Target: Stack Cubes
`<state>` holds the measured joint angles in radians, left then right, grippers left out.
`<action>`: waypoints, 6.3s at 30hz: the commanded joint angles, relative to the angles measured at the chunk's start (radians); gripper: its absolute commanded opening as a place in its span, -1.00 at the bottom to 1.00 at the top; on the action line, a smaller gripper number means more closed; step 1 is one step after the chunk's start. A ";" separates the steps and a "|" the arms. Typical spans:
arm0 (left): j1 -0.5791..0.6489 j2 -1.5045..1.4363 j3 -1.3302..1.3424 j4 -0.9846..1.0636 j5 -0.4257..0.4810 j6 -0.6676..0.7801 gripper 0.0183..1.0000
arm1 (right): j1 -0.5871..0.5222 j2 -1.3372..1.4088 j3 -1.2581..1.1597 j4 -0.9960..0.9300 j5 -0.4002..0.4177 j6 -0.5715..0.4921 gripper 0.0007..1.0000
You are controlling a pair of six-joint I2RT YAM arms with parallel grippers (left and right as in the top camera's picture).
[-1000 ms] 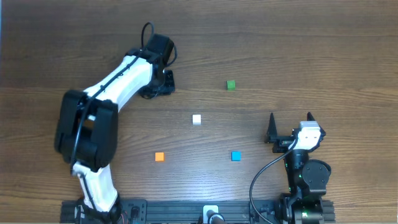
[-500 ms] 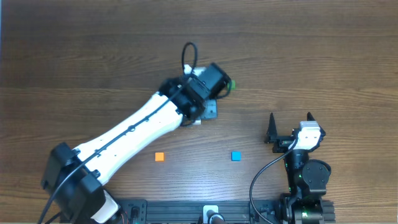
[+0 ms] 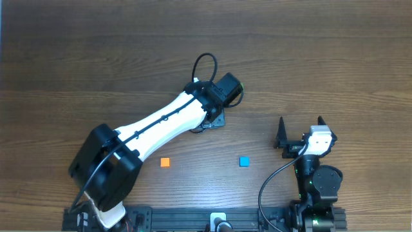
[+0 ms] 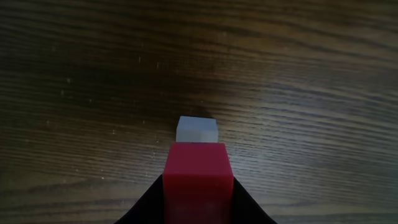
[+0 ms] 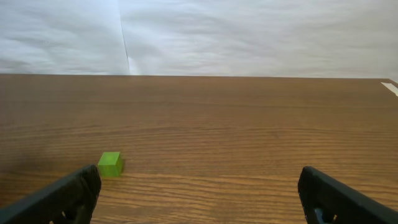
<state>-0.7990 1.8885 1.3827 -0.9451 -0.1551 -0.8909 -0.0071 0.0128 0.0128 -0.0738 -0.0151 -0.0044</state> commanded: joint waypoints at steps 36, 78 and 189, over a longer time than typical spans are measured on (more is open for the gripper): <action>0.018 0.074 -0.040 0.070 0.035 0.000 -0.96 | -0.006 -0.006 -0.008 0.002 0.012 -0.004 0.99; 0.023 0.023 -0.040 0.040 0.023 0.008 -0.95 | -0.006 -0.006 -0.008 0.002 0.012 -0.004 0.99; 0.017 -0.491 -0.745 0.235 0.061 -0.045 -0.19 | -0.006 -0.006 -0.008 0.002 0.012 -0.004 0.99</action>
<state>-0.7887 1.3861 0.6441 -0.7128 -0.1020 -0.9295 -0.0071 0.0120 0.0128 -0.0738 -0.0116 -0.0048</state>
